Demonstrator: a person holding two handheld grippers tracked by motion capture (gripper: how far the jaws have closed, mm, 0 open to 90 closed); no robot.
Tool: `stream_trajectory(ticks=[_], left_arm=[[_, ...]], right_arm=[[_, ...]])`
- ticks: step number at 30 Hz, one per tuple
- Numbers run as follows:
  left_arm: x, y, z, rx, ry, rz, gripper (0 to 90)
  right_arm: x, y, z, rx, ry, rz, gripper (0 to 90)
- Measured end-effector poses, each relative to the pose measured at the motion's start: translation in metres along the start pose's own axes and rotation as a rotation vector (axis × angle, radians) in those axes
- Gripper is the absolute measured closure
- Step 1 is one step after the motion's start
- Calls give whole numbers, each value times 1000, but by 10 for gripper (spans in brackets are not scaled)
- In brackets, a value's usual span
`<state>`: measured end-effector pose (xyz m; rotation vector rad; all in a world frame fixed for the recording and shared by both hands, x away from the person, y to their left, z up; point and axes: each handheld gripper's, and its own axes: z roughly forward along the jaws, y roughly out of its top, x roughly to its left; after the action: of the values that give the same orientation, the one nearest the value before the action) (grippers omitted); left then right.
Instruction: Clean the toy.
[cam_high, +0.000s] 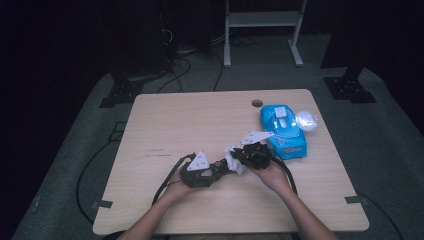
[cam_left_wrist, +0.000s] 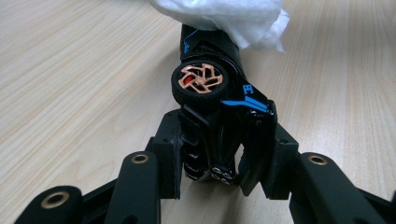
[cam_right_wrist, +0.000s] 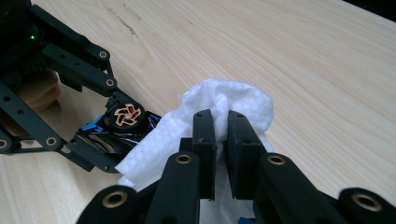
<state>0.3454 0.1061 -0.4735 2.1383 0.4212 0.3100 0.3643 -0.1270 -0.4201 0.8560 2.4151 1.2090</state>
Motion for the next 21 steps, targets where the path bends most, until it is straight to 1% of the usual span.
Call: stream_trajectory(ticks=[1, 3, 5, 6, 7, 9, 10, 11, 14, 15, 17, 19, 21], left_arm=[[0, 0, 0, 0, 1, -1, 576], [0, 0, 0, -5, 0, -9, 575], [0, 0, 0, -3, 2, -7, 575], [1, 0, 0, -3, 1, -6, 575], [1, -1, 0, -2, -1, -8, 575], [3, -2, -2, -3, 0, -13, 576], [4, -2, -2, -5, 1, -15, 576], [4, -2, -2, -6, 0, -13, 576], [4, -2, -2, -8, -1, -9, 576], [5, -2, -2, -7, -2, -9, 576], [5, -3, -2, -7, -1, -8, 575], [6, -3, -2, -7, 2, -6, 574], [6, -3, -2, -11, 0, -7, 573]], right_arm=[[3, 1, 1, 3, 1, -6, 824], [13, 3, 6, -8, 39, -23, 823], [24, 8, 12, -10, 110, -17, 823], [30, 10, 15, -17, 140, -22, 823], [35, 11, 18, -12, 158, -33, 822], [39, 14, 21, -11, 144, -66, 822], [37, 15, 21, -5, 141, -62, 822], [33, 15, 20, -2, 125, -51, 822], [12, 11, 12, 7, 48, -21, 822], [5, 9, 9, 8, 28, -5, 823], [-11, 3, 2, 1, 0, 37, 823], [-23, -2, -5, 0, -35, 70, 823], [-31, -6, -10, 1, -21, 101, 823]])
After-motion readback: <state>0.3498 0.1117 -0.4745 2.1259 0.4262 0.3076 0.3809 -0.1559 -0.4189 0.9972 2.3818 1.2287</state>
